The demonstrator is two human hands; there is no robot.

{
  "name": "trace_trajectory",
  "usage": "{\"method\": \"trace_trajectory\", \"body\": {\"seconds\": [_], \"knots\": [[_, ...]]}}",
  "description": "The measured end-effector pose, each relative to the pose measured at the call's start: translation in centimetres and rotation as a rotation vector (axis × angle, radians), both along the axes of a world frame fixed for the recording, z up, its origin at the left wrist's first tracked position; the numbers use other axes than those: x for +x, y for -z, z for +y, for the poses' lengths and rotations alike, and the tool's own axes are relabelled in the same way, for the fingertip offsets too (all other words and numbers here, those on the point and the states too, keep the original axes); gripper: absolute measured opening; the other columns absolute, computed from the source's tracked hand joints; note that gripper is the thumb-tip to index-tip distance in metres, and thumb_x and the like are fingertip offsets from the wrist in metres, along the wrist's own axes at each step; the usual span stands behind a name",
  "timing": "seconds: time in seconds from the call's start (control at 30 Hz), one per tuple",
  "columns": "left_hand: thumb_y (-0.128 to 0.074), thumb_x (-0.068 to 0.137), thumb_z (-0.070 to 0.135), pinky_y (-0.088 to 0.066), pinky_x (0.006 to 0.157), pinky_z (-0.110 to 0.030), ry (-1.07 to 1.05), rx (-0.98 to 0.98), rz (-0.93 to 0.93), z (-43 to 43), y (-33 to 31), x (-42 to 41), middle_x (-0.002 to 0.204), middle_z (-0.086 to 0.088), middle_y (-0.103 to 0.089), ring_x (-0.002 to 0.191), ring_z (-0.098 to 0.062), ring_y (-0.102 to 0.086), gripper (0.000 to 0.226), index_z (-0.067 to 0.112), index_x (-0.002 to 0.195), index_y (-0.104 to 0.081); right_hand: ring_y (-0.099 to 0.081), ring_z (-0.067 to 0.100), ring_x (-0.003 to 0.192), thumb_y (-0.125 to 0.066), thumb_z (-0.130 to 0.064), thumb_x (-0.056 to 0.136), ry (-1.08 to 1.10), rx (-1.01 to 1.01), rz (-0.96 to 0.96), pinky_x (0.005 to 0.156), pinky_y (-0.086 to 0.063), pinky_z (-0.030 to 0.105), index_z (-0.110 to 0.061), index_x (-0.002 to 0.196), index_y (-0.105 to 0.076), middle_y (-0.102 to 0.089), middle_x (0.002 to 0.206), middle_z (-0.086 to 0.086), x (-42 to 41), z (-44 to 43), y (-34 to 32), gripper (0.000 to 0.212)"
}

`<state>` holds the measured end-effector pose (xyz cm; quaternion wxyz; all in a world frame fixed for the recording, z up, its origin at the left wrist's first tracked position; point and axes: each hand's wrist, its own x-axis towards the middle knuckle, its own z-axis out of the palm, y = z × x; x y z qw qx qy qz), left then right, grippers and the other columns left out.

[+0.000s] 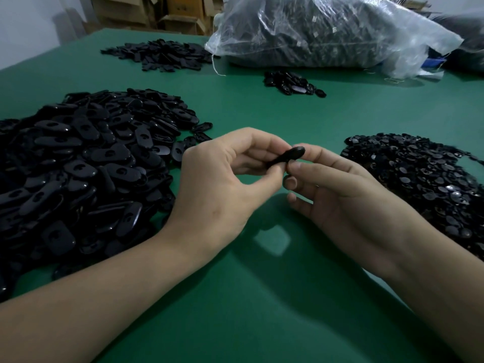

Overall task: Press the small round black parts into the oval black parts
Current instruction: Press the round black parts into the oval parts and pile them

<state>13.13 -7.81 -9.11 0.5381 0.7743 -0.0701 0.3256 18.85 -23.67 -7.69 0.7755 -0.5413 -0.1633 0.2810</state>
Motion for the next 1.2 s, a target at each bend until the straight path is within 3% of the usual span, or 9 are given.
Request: {"method": "trace_trajectory", "body": {"seconds": [0.2,0.7,1.0,1.2], "knots": [[-0.079,0.084,0.004,-0.058,0.082,-0.016,-0.061,0.075,-0.060,-0.11,-0.02,-0.10,0.090,0.013,-0.077,0.085,-0.002,-0.075,0.024,0.024,0.097,-0.075,-0.065,0.009,0.075,-0.073,-0.012,0.072,0.000,0.069,0.012,0.074,-0.052,0.023,-0.021,0.088,-0.077,-0.070,0.086,0.000,0.00,0.16,0.05,0.019],[-0.080,0.085,0.007,-0.058,0.083,-0.015,-0.038,0.045,-0.046,-0.03,0.08,-0.09,0.092,0.014,-0.078,0.087,-0.002,-0.075,0.024,0.026,0.098,-0.075,-0.066,0.009,0.076,-0.074,-0.012,0.066,0.035,0.101,0.011,0.072,-0.054,0.019,-0.017,0.085,-0.077,-0.073,0.086,0.002,-0.31,0.29,-0.27,0.021],[-0.079,0.087,0.009,-0.061,0.084,-0.027,-0.070,0.109,-0.035,-0.09,-0.18,-0.22,0.094,0.016,-0.078,0.091,-0.002,-0.074,0.025,0.026,0.105,-0.077,-0.065,0.011,0.076,-0.073,-0.009,0.064,0.062,0.109,0.001,0.075,-0.054,0.020,-0.012,0.087,-0.073,-0.072,0.084,0.004,-0.38,0.40,-0.54,0.024],[-0.079,0.086,0.010,-0.061,0.082,-0.026,-0.079,0.103,-0.034,-0.13,-0.15,-0.21,0.091,0.017,-0.077,0.088,-0.001,-0.074,0.025,0.030,0.101,-0.075,-0.064,0.013,0.079,-0.074,-0.009,0.065,0.057,0.111,0.003,0.077,-0.055,0.021,-0.013,0.087,-0.074,-0.072,0.086,0.005,-0.36,0.34,-0.50,0.023]]}}
